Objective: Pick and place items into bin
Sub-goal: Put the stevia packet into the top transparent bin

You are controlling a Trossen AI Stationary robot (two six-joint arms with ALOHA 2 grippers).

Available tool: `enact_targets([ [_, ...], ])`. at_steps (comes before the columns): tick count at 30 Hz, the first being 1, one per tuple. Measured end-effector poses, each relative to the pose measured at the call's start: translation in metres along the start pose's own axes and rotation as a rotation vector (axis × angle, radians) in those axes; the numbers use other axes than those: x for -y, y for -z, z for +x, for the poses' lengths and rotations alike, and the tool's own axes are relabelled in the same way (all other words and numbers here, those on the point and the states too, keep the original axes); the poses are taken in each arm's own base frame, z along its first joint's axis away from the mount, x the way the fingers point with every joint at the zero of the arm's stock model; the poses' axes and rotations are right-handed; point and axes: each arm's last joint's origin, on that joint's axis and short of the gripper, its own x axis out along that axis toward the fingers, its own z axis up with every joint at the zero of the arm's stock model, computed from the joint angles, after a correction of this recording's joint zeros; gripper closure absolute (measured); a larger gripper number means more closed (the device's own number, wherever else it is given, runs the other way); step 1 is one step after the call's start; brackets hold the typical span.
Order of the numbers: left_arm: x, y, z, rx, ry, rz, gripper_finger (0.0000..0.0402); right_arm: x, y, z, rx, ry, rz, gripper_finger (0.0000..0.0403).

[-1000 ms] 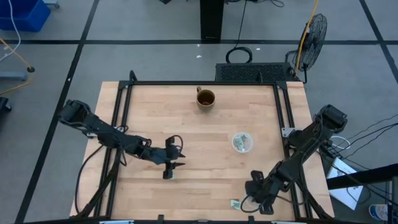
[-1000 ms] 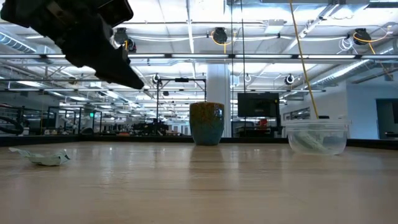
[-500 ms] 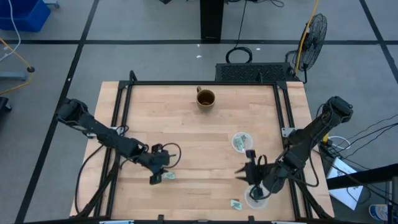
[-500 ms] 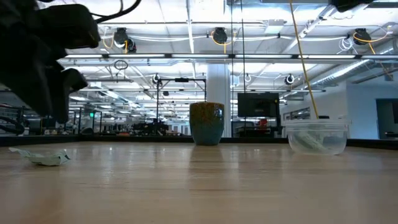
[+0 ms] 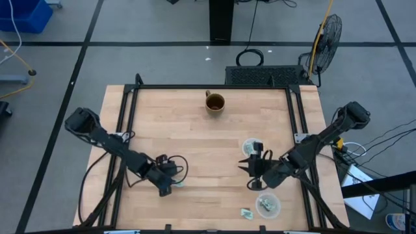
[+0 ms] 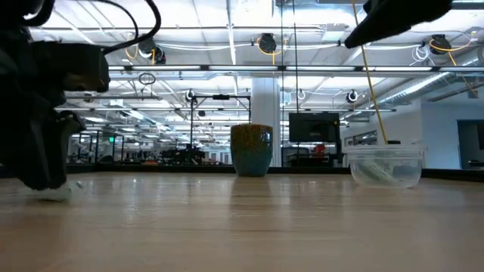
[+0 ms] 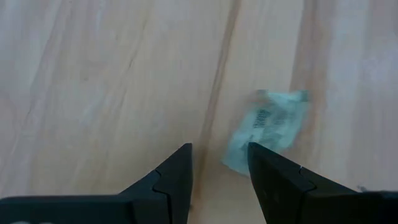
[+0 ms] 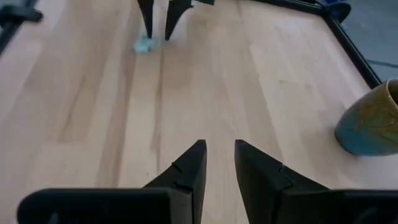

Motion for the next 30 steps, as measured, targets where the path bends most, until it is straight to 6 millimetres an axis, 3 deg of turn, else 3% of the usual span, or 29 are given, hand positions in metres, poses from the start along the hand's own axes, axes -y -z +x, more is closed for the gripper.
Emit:
enact_targets([
  [9, 0.002, 0.008, 0.012, -0.023, -0.065, 0.05, 0.0259, 0.009, 0.02, 0.014, -0.049, 0.044, -0.026, 0.0324],
  [18, 0.0, 0.009, 0.013, -0.012, -0.091, 0.069, 0.0382, 0.015, 0.026, 0.025, 0.011, 0.051, -0.109, 0.0324],
  [20, 0.001, 0.008, 0.012, 0.027, -0.1, 0.092, 0.0394, 0.017, 0.027, 0.027, 0.014, 0.057, -0.126, 0.0324],
  [24, -0.002, -0.003, 0.007, 0.197, -0.199, 0.172, 0.0395, 0.023, 0.032, 0.033, 0.034, 0.078, -0.108, 0.0324],
  [30, -0.01, -0.046, -0.003, 0.507, -0.276, 0.148, 0.0394, 0.034, 0.036, 0.045, 0.122, 0.056, -0.062, 0.0321],
])
